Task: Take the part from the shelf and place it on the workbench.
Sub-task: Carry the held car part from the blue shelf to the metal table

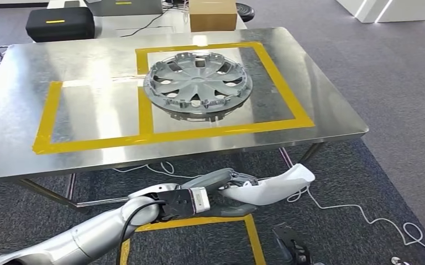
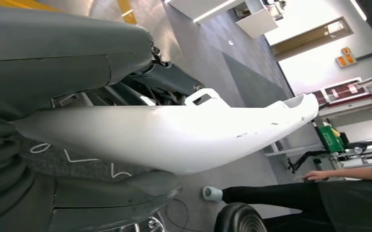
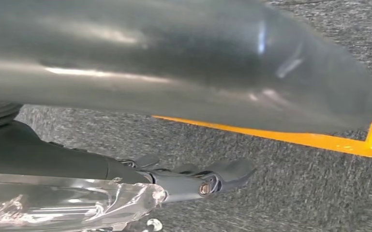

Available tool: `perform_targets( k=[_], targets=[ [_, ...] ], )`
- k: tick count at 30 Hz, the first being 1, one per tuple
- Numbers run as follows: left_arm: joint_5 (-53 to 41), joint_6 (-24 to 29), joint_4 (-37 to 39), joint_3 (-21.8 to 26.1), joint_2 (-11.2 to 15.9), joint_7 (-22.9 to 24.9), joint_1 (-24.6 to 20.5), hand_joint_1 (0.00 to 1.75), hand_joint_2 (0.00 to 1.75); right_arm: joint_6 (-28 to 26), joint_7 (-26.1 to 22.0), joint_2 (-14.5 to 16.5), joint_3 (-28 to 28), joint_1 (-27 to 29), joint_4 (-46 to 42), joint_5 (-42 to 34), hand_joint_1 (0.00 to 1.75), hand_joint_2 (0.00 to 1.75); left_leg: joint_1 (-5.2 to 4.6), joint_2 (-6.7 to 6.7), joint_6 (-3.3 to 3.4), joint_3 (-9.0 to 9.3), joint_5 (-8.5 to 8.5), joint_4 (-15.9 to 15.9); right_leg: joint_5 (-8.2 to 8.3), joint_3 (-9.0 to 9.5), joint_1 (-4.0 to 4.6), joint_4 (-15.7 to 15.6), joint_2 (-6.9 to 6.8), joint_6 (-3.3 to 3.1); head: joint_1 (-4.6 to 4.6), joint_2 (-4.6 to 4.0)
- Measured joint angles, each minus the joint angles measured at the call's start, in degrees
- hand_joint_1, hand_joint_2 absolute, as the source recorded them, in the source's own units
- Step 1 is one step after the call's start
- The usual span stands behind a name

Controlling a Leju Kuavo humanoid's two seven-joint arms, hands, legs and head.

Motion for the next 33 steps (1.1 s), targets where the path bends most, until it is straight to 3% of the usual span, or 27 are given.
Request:
perform_targets(
  k=[1,2,3,5,8,10,11,14,15,16,17,19,21,22,26,30,33],
  targets=[
    [0.0,0.0,0.0,0.0,0.0,0.0,0.0,1.75,1.75,0.0,0.0,0.0,0.0,0.1,0.0,0.0,0.00,0.00,-0.01,-0.09,-0.05,0.67,-0.50,0.0,1.20,-0.37,0.00,-1.0,0.00,-0.09,0.02,0.00],
    [0.1,-0.1,0.0,0.0,0.0,0.0,0.1,1.75,1.75,0.0,0.0,0.0,0.0,0.1,0.0,0.0,0.00,0.00,-0.01,-0.15,-0.16,1.45,-1.06,0.0,3.57,0.22,0.00,-4.0,-0.01,-0.23,0.02,0.00],
    [0.2,-0.1,0.0,0.0,0.0,0.0,0.0,1.75,1.75,0.0,0.0,0.0,0.0,0.1,0.0,0.1,0.00,0.00,-0.02,-0.18,-0.34,2.18,-1.63,0.0,6.69,1.34,0.00,-8.0,-0.04,-0.39,0.03,0.00],
    [0.4,-0.3,0.1,0.0,0.0,0.1,-0.1,1.75,1.75,0.0,0.1,0.0,0.0,0.1,0.0,0.2,0.00,0.00,-0.16,-0.20,-0.87,3.21,-2.65,0.1,10.19,3.39,0.10,-14.2,-0.08,-0.87,0.00,-0.01],
    [0.9,-0.8,0.2,0.1,-0.1,0.2,-0.4,1.75,1.75,0.1,0.3,0.0,0.0,0.0,0.0,0.5,0.00,0.00,-0.35,-0.20,-1.80,3.76,-3.27,0.0,10.54,4.32,0.24,-15.9,0.03,-1.85,-0.02,0.01],
    [1.9,-1.6,0.2,0.2,-0.2,0.2,-0.8,1.75,1.75,0.1,0.3,0.0,-0.1,0.0,0.0,0.8,0.00,0.00,-0.36,-0.13,-2.37,3.17,-3.72,1.6,10.50,4.94,0.00,-16.1,0.03,-2.26,-0.16,0.00],
    [2.6,-2.2,0.2,0.3,-0.2,0.2,-1.0,1.75,1.75,0.1,0.3,0.0,-0.1,-0.1,0.0,0.9,0.00,0.00,-0.32,-0.10,-2.69,1.86,-4.58,4.1,10.38,5.28,-0.15,-16.3,0.03,-2.44,-0.25,0.00],
    [4.6,-3.6,0.3,0.8,0.0,0.2,-1.4,1.75,1.75,0.2,0.4,0.0,-0.2,-0.1,0.0,1.2,0.00,0.00,-0.14,-0.04,-3.35,-4.72,-8.86,14.6,9.74,5.85,-0.17,-16.4,0.02,-2.90,-0.42,0.00],
    [5.2,-4.0,0.3,1.1,0.1,0.3,-1.5,1.75,1.75,0.3,0.5,0.0,-0.2,-0.1,0.0,1.4,0.00,0.00,-0.13,-0.04,-3.40,-6.22,-9.11,16.3,9.51,6.07,-0.17,-16.4,0.04,-2.92,-0.43,0.00],
    [5.8,-4.4,0.3,1.4,0.1,0.6,-1.8,1.75,1.75,0.3,0.5,0.0,-0.2,-0.1,0.0,1.5,0.00,0.00,-0.13,-0.04,-3.37,-6.77,-8.02,16.0,9.29,6.35,-0.17,-16.4,0.08,-2.90,-0.43,0.00],
    [6.5,-4.7,0.3,1.8,0.1,0.9,-2.3,1.75,1.75,0.3,0.6,0.0,-0.2,-0.1,0.0,1.6,0.00,0.00,-0.13,-0.03,-3.27,-6.35,-5.70,13.7,9.06,6.70,-0.17,-16.4,0.12,-2.85,-0.43,-0.01],
    [7.7,-5.2,0.3,2.7,0.1,1.7,-3.8,1.75,1.75,0.3,0.6,0.0,-0.2,-0.4,0.0,1.8,0.00,0.00,-0.16,0.01,-2.94,-4.03,-0.23,6.2,8.65,7.26,-0.10,-16.3,0.20,-2.62,-0.42,0.00],
    [8.6,-5.6,0.3,3.5,0.1,2.2,-5.5,1.75,1.75,0.3,0.8,0.0,-0.2,-0.7,0.0,2.0,0.00,0.00,-0.25,0.02,-2.44,-2.38,1.83,1.0,8.40,7.20,0.04,-16.2,0.26,-2.21,-0.42,0.00],
    [8.8,-5.7,0.3,3.9,0.1,2.4,-6.0,1.75,1.75,0.3,0.8,0.0,-0.2,-0.8,0.0,2.0,0.00,0.00,-0.28,0.01,-2.26,-2.16,1.85,0.1,8.30,7.10,0.13,-16.1,0.27,-2.03,-0.43,0.01],
    [9.5,-5.6,0.6,4.8,0.1,3.3,-7.5,1.75,1.75,0.4,1.0,0.0,-0.2,-1.0,0.0,2.2,0.00,0.00,-0.34,-0.10,-2.23,-2.14,2.29,-0.2,8.50,7.16,0.17,-16.5,0.25,-2.75,-0.37,0.01],
    [10.3,-3.3,2.4,5.3,-0.2,6.5,-10.8,1.75,1.75,0.4,1.2,0.0,-0.2,-1.2,0.0,2.8,0.00,0.00,-0.47,-0.16,-1.66,-2.16,2.22,-0.2,8.72,7.47,0.11,-17.2,0.13,-2.22,-0.38,0.01],
    [8.7,2.6,5.3,5.9,-1.1,9.4,-13.9,1.75,1.75,0.3,1.4,0.0,-0.2,-1.3,0.0,3.3,0.00,0.00,-0.53,-0.17,-1.43,-2.22,2.25,-0.2,8.89,7.51,0.03,-17.5,0.13,-1.47,-0.40,0.01]
  ],
)
